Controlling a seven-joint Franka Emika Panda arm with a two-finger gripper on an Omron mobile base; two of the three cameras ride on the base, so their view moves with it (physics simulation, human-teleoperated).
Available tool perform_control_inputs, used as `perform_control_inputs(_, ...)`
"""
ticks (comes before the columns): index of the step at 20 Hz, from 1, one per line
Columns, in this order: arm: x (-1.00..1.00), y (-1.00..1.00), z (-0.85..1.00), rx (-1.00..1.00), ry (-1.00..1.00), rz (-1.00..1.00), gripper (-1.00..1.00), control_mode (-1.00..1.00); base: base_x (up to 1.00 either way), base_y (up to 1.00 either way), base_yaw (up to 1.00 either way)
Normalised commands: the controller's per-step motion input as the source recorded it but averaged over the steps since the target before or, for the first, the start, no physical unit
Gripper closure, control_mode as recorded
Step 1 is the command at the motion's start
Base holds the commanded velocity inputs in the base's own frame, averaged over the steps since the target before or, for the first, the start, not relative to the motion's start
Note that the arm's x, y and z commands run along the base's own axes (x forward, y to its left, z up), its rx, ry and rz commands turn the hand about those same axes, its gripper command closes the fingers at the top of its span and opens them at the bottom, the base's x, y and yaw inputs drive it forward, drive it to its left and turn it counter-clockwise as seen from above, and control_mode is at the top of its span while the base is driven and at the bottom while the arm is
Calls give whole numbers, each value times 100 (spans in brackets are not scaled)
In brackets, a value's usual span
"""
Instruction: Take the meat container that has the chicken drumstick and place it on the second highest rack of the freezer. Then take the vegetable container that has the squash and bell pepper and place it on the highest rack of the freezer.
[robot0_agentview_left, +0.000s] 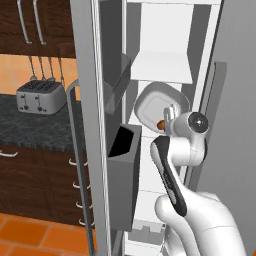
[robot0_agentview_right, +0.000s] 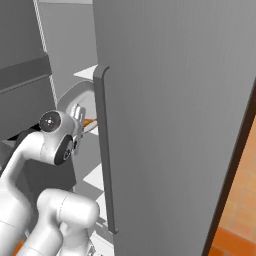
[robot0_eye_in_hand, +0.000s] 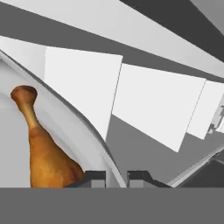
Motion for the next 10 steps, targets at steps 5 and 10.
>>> perform_control_inputs(5,24,0,-6,1,0,0,100,-100,0,0,0)
perform_control_inputs(10,57,11,-17,0,5,-1,100,-100,0,0,0)
